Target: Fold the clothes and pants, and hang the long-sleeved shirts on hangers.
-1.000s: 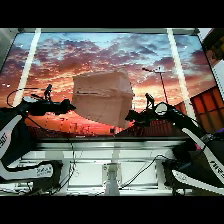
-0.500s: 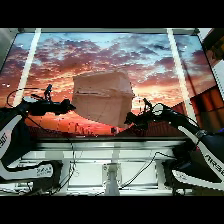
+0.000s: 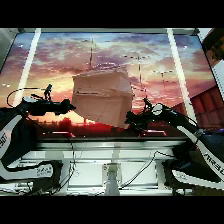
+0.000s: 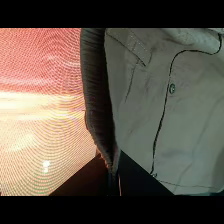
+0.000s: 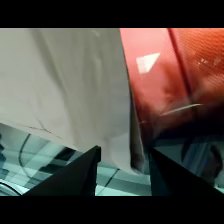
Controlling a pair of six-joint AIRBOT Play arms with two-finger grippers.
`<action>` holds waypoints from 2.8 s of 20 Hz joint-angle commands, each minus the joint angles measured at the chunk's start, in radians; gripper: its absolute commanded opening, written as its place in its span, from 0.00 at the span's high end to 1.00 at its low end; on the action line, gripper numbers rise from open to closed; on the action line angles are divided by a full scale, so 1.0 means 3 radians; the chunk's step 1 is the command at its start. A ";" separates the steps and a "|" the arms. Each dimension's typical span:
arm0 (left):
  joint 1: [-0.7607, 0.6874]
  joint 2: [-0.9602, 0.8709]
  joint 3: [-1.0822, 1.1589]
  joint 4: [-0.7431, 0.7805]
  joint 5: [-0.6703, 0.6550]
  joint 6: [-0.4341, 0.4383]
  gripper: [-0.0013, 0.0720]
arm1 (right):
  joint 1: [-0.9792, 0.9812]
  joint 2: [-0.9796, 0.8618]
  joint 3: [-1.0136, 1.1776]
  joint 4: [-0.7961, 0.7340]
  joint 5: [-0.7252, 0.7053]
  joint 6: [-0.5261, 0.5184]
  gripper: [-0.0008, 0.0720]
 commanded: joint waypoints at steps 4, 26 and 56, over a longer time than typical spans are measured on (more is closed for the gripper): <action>-0.0001 -0.0003 0.0003 0.0001 0.0000 0.0001 0.95 | 0.0155 -0.0142 0.0001 0.0253 -0.0080 -0.0039 0.52; 0.0078 0.0462 0.0006 -0.1668 -0.0495 0.0927 0.95 | 0.0192 0.0783 0.0894 -0.0622 -0.0351 -0.0767 0.98; 0.0061 0.3264 -0.0862 -0.0025 0.0483 -0.1834 0.95 | 0.0188 0.0910 0.1834 -0.1280 0.0230 -0.0543 0.98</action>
